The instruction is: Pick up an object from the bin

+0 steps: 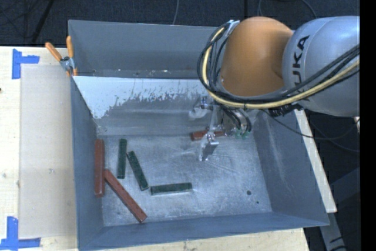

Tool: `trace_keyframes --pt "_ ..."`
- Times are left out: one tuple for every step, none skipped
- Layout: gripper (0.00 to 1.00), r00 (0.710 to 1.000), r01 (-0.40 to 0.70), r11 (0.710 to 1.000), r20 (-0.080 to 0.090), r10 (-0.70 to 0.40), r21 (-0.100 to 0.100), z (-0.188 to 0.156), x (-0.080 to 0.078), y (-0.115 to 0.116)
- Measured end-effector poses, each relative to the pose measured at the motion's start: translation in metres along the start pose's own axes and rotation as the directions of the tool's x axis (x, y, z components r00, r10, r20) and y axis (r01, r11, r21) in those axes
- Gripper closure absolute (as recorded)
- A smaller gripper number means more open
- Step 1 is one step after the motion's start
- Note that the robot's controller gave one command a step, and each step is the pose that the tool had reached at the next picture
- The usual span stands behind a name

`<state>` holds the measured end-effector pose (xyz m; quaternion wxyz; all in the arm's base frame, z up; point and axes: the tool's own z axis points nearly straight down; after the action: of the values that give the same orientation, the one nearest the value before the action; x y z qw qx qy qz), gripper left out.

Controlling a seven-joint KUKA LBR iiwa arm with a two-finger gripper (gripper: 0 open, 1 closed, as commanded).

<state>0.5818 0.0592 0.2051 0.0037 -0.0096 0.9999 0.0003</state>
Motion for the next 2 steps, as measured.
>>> trace_keyframes --pt "0.00 0.999 0.046 0.999 -0.006 -0.046 0.001 0.061 0.050 0.009" --pt "1.00 0.994 0.110 0.994 0.011 -0.110 -0.002 0.128 0.041 0.018"
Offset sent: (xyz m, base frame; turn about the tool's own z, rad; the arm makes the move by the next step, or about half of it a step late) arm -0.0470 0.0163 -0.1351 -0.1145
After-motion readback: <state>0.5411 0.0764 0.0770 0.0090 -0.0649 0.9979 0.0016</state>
